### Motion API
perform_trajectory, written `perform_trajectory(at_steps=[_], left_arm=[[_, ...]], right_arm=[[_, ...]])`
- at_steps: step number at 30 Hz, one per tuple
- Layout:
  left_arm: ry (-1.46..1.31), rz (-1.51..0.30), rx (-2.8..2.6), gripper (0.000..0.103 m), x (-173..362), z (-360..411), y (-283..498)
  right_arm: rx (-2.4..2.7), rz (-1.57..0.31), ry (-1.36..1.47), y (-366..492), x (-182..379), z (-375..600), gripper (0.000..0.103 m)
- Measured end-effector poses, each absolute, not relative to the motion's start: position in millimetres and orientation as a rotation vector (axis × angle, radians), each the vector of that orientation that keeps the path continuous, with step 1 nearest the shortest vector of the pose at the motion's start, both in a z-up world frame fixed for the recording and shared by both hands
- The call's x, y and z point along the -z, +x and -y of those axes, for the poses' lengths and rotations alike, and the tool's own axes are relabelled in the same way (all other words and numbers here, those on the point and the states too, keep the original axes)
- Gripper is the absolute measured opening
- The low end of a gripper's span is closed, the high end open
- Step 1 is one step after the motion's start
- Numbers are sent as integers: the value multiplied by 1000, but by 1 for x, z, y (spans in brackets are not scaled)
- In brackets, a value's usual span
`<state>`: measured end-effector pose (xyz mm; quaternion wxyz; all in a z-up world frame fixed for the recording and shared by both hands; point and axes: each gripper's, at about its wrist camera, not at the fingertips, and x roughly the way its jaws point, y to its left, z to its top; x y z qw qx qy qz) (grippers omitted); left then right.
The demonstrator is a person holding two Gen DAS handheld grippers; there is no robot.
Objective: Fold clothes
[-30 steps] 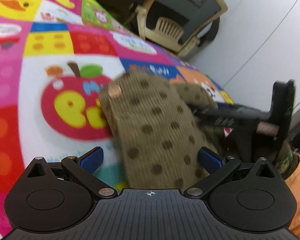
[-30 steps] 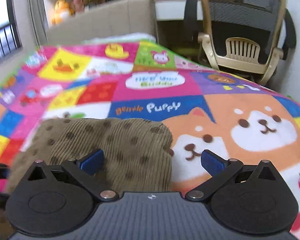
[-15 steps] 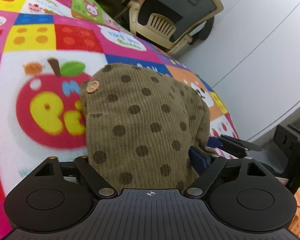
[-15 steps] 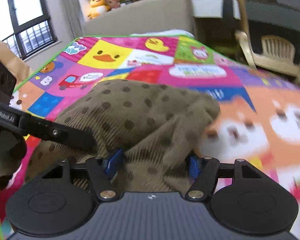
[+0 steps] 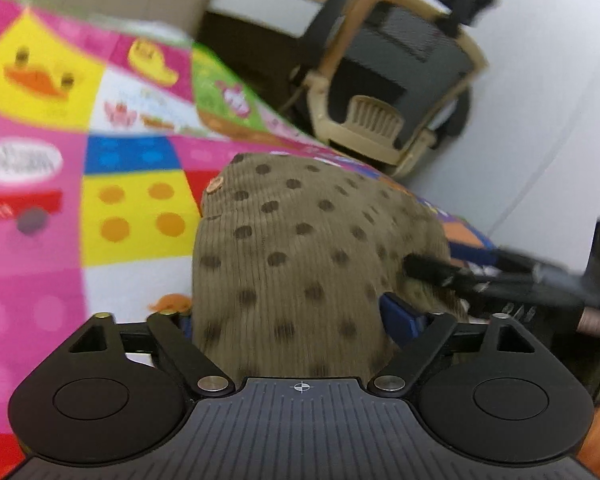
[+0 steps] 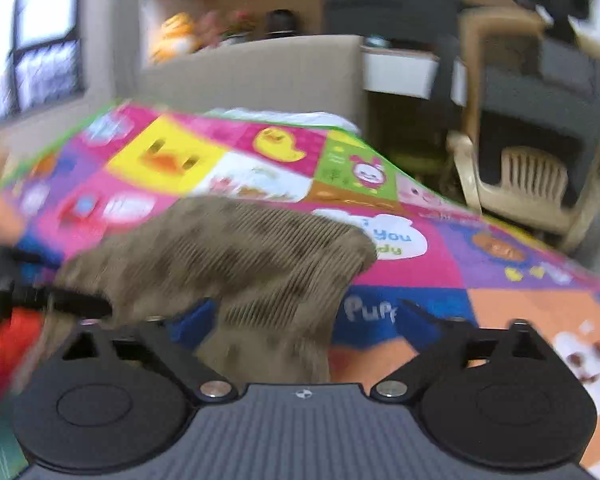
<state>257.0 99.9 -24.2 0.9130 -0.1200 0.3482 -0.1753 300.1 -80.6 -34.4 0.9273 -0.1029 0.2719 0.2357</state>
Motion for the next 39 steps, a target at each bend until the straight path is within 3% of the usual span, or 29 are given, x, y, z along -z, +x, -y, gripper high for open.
perform_trajectory(at_steps=[4, 7, 14, 21, 30, 39], left_arm=[[-73, -784, 341, 94, 36, -88, 237], [-15, -802, 333, 94, 42, -85, 230], [-178, -565, 491, 94, -20, -96, 221], [-260, -669, 449, 95, 14, -80, 262], [-208, -603, 286, 101, 13, -88, 192], [-151, -610, 95, 103, 47, -38, 116]], right_arm=[[-450, -608, -425, 283, 58, 73, 103], [-434, -618, -379, 288, 46, 84, 103], [-294, -522, -200, 326, 11, 97, 103], [-84, -603, -479, 368, 62, 72, 102], [-325, -524, -171, 249, 24, 119, 103], [-403, -641, -255, 162, 61, 113, 103]])
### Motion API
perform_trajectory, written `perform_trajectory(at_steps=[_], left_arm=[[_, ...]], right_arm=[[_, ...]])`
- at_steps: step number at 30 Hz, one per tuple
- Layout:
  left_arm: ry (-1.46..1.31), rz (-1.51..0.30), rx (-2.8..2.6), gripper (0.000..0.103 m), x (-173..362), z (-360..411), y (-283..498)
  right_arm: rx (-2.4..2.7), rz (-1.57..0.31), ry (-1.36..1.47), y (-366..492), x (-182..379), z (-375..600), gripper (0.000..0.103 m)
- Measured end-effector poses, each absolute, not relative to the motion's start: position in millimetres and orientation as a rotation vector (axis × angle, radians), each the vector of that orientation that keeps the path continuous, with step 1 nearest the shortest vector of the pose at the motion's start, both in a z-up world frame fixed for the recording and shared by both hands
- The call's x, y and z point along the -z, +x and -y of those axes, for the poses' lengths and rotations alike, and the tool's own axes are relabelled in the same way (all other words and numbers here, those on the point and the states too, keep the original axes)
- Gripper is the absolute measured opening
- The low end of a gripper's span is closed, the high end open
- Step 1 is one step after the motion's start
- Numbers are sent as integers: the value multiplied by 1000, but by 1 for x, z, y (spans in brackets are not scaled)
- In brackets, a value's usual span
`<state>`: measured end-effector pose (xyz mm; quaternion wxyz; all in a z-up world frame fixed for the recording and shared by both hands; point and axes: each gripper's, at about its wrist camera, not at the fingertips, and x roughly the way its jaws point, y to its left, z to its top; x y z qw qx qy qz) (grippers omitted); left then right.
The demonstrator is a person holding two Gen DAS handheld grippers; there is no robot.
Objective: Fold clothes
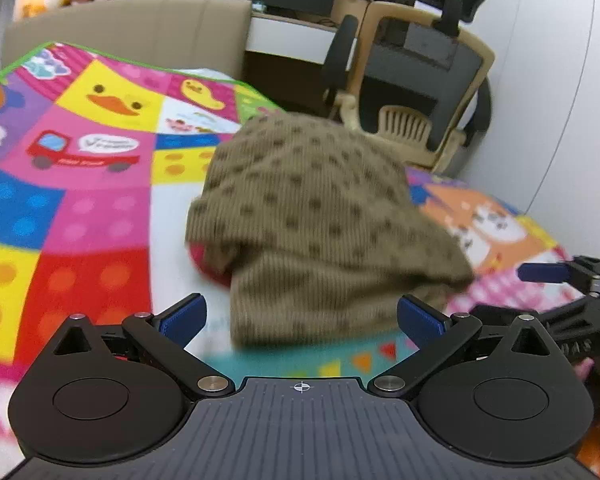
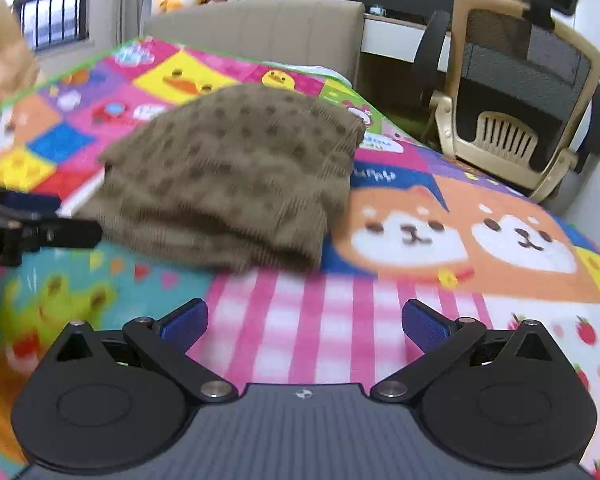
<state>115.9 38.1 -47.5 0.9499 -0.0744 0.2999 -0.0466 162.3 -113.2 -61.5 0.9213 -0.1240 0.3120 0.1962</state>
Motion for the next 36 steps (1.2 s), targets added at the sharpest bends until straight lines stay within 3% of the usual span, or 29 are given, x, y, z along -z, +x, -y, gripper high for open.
perform_trajectory(at_steps=[9, 15, 36], left_arm=[[-24, -603, 49, 103, 56, -16, 86], [-5, -696, 38, 103, 63, -13, 100], [32, -687, 14, 103, 65, 8, 108]], right_arm=[[-524, -678, -167, 161, 68, 124, 103], [-517, -677, -172, 160, 70, 122, 103], [-519, -677, -166, 160, 71, 123, 103]])
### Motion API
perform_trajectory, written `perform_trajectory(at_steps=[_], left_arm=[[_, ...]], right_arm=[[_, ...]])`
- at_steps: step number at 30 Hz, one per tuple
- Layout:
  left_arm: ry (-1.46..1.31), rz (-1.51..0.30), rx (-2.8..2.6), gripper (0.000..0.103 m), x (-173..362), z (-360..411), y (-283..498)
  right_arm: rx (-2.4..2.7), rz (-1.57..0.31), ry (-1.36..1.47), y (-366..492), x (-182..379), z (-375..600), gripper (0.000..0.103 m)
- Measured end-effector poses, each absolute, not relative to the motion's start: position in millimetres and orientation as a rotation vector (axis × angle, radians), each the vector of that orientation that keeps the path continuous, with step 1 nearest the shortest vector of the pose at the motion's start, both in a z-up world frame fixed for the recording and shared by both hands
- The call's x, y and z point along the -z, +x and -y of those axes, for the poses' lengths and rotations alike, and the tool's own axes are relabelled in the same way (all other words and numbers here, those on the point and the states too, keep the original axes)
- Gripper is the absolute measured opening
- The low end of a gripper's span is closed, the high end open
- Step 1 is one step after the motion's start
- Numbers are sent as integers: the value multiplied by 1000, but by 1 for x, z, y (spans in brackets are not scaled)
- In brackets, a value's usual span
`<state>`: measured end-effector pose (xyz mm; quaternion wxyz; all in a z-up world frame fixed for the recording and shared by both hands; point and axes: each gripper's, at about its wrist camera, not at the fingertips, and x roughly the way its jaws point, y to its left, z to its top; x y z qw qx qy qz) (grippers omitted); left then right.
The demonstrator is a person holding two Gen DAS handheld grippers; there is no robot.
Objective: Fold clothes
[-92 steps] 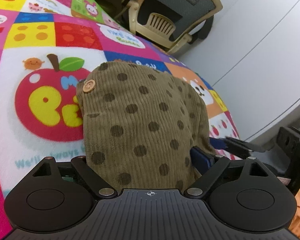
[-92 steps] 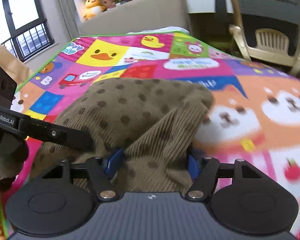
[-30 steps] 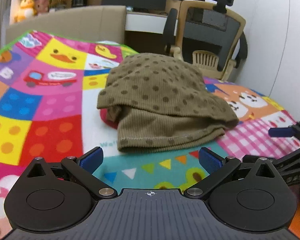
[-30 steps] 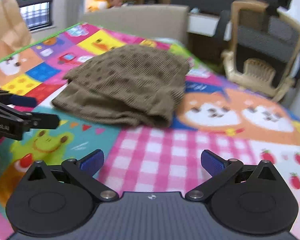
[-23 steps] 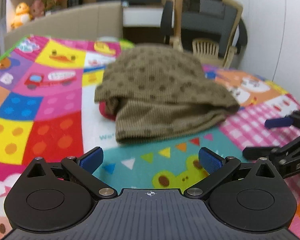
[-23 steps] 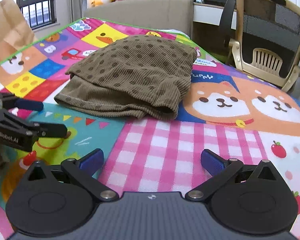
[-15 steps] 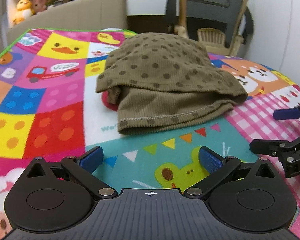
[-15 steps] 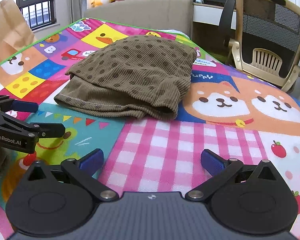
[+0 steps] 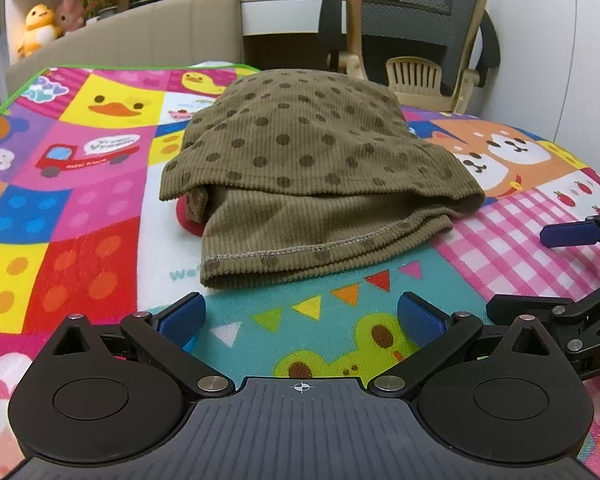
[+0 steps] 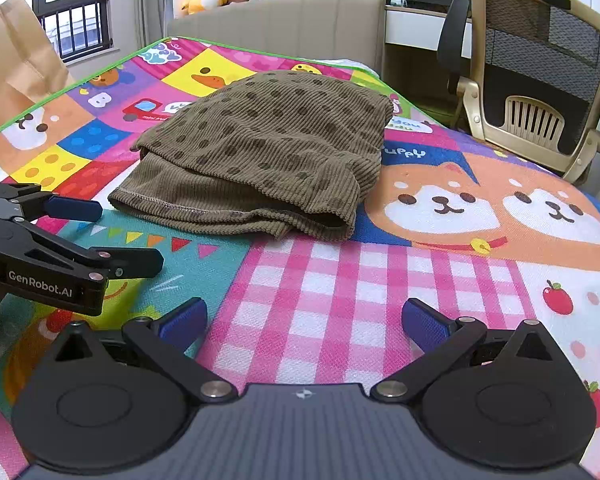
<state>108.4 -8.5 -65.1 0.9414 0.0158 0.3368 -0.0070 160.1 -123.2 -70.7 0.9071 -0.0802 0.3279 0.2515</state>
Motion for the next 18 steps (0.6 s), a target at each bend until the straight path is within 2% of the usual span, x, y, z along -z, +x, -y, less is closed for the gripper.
perform_trajectory(at_steps=[18], left_arm=[[27, -690, 12, 103, 65, 10, 108]], right_arm=[[-519, -678, -167, 160, 70, 123, 103]])
